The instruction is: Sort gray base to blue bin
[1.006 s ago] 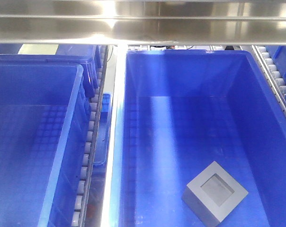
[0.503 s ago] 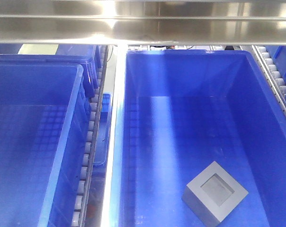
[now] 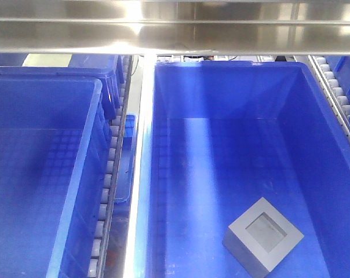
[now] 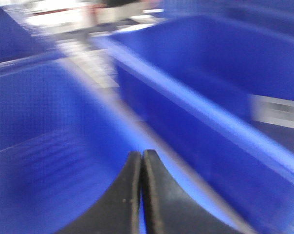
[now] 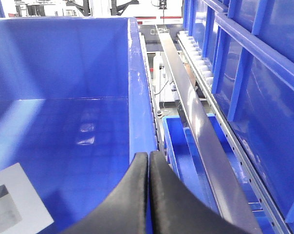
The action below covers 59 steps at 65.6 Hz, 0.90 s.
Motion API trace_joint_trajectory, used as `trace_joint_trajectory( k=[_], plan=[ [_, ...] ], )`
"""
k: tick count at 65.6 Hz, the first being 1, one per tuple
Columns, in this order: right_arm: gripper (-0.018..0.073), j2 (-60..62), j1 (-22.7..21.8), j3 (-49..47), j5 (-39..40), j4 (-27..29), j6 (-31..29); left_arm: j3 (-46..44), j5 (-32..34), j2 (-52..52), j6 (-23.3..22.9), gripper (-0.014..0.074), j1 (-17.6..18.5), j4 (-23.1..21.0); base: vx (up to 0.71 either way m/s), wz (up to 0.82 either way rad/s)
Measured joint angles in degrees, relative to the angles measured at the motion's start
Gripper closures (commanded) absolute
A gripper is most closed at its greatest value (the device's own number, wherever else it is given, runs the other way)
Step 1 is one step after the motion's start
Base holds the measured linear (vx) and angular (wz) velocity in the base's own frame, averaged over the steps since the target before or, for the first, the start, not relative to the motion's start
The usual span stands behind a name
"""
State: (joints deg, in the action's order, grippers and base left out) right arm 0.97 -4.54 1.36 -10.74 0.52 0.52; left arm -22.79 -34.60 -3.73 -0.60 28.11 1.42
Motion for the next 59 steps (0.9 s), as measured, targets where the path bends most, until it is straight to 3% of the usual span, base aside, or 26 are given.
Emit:
trace_joint_trajectory(
  k=[10,22,33,59],
  plan=[
    [0.0564,0.00,0.00,0.00,0.00,0.00,0.00,0.00,1.51,0.00,0.00,0.0603,-15.02,0.62,0.00,0.00],
    [0.0564,0.00,0.00,0.00,0.00,0.00,0.00,0.00,1.71,0.00,0.00,0.0603,-25.83,1.45,0.00,0.00],
    [0.0564,0.00,0.00,0.00,0.00,0.00,0.00,1.13,3.81,0.68,0.04,0.0603,-29.18,1.56,0.00,0.00],
    [0.0564,0.00,0.00,0.00,0.00,0.00,0.00,15.39,14.66,4.51,0.04,0.0603,-29.42,1.79,0.00,0.00]
  ],
)
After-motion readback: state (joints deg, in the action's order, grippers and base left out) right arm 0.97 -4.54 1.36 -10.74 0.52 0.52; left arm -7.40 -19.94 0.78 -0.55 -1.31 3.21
